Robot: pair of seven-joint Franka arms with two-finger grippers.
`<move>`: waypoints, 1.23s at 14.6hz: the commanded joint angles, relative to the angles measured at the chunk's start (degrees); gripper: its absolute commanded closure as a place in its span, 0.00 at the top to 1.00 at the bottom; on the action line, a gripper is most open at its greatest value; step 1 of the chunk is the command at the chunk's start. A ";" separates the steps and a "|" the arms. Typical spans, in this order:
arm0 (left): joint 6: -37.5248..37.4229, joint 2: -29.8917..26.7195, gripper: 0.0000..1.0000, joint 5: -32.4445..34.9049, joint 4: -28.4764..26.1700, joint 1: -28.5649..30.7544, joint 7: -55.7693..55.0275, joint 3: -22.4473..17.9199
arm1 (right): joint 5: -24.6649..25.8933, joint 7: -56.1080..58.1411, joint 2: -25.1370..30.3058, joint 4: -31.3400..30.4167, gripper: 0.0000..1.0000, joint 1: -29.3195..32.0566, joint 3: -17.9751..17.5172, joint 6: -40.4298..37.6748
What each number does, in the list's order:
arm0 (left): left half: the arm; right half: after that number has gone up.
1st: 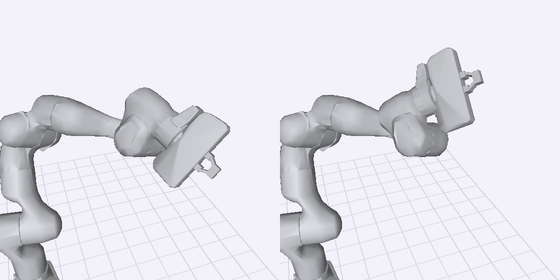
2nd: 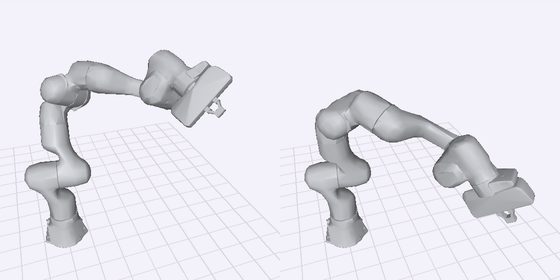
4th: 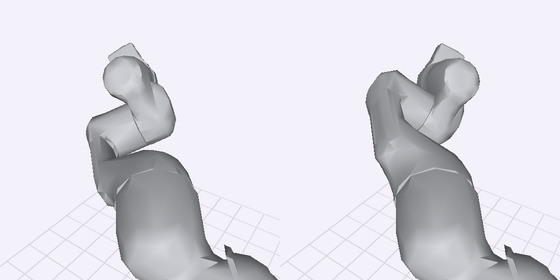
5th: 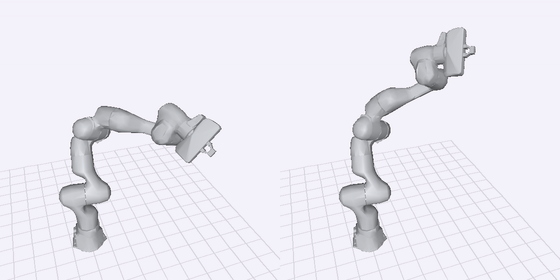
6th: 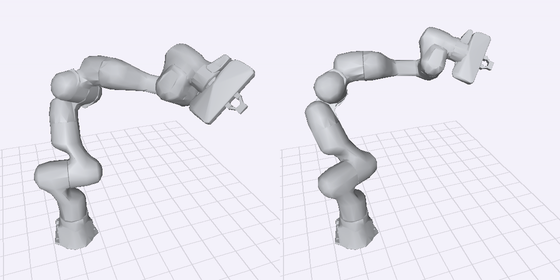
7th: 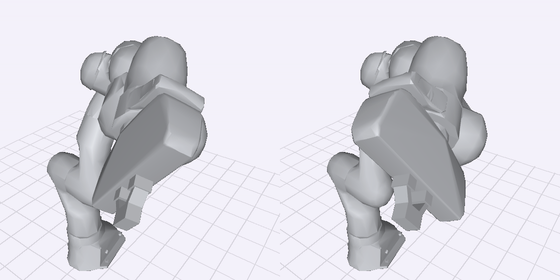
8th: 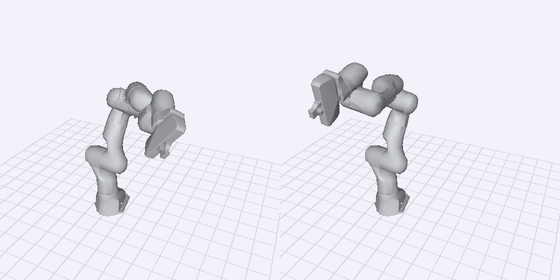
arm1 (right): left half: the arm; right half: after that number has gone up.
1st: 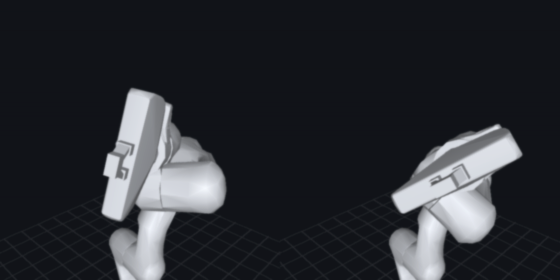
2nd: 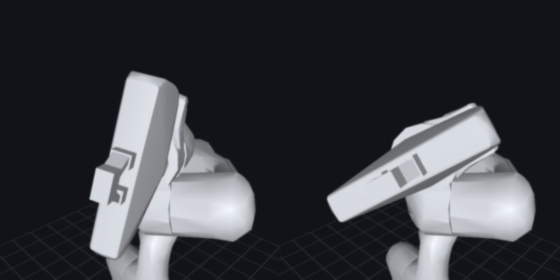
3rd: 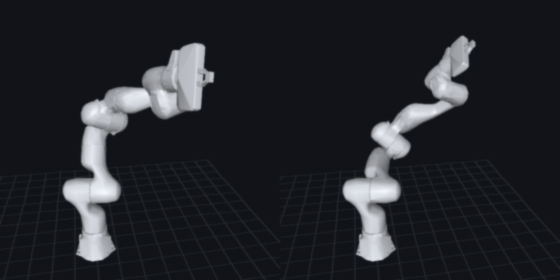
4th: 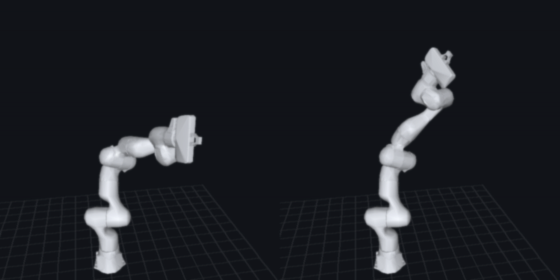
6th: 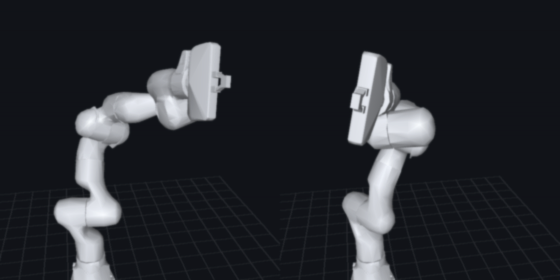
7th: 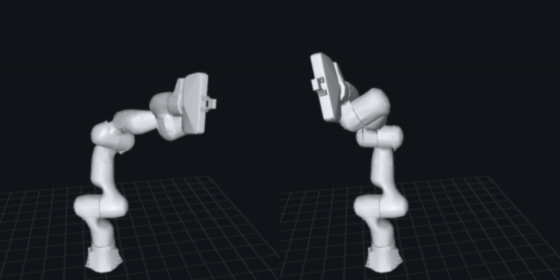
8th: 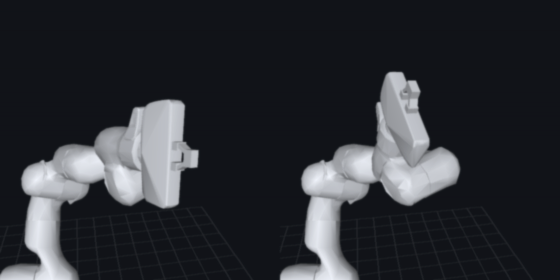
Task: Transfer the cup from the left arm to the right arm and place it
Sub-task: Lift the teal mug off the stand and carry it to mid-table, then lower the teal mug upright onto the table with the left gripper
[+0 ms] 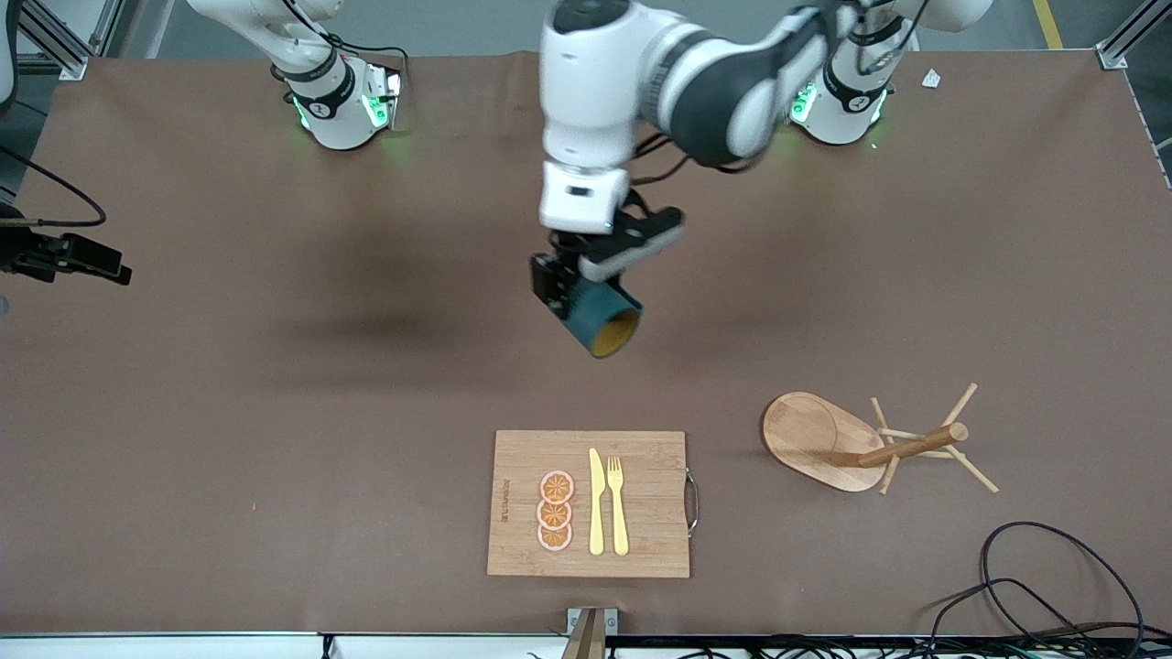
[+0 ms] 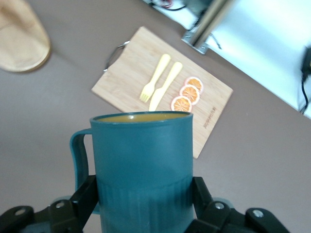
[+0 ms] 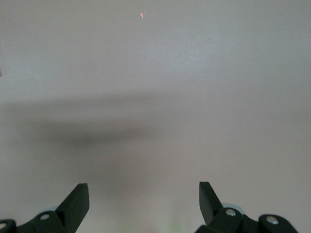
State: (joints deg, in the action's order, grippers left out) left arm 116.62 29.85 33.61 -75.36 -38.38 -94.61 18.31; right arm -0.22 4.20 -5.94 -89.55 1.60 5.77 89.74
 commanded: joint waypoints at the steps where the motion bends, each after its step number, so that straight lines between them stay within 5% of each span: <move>1: 2.20 5.72 0.49 14.66 0.65 -5.90 -5.03 -0.65 | -0.57 0.29 -0.04 -0.45 1.00 0.51 -0.50 0.79; 7: 2.30 18.64 0.44 45.09 0.48 -16.19 -19.01 -1.17 | -0.75 0.20 0.05 -1.94 1.00 0.51 -0.59 1.05; 11: -2.96 24.54 0.44 59.43 0.39 -20.15 -24.56 -1.35 | -0.66 -1.11 0.05 -2.65 1.00 0.60 -0.50 1.41; 18: -13.78 31.49 0.39 68.95 -0.23 -23.93 -30.09 -1.35 | 0.13 -2.09 -0.92 -1.60 1.00 1.56 -0.50 1.49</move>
State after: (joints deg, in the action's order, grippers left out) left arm 104.59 60.12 100.61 -76.72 -61.22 -122.69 17.57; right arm -0.19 2.79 -6.67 -91.25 2.11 5.87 90.85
